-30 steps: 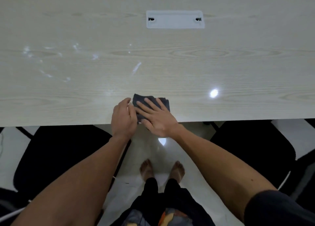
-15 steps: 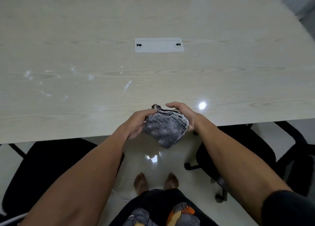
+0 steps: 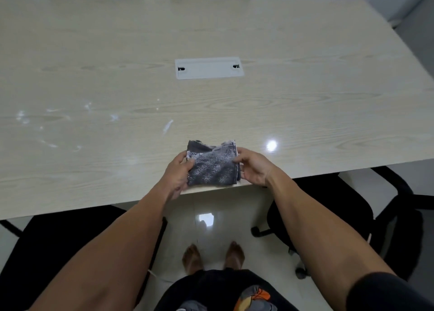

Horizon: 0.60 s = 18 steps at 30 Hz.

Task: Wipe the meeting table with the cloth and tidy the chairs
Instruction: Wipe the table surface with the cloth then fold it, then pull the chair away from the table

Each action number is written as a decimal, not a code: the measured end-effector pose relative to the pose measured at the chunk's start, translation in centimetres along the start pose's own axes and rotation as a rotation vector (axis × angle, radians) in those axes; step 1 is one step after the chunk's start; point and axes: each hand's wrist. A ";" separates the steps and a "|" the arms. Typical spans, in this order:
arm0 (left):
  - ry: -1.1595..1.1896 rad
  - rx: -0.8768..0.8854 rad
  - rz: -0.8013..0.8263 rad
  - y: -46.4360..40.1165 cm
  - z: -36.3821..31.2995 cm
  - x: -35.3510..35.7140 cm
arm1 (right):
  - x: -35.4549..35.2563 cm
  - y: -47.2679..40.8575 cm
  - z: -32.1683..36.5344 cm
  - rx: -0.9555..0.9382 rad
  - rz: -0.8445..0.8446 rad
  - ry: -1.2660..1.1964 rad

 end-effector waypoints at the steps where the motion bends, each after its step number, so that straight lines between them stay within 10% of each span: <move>1: -0.021 0.010 -0.020 -0.3 -0.3 0.0 | 0.5 -0.4 0.2 -0.024 -0.017 -0.004; 9: -0.658 0.095 -0.328 -0.4 0.1 -0.8 | 0.8 -1.3 -0.8 -0.129 -0.466 0.463; 18: -0.809 0.284 0.005 1.3 0.8 6.7 | -4.5 5.4 -6.8 -0.231 -0.669 0.306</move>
Point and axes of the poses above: each hand's wrist, its own y-axis away from the middle knuckle, its own x-axis out of the palm, z = x × y, and after that the axes turned 8 degrees about x, right-handed
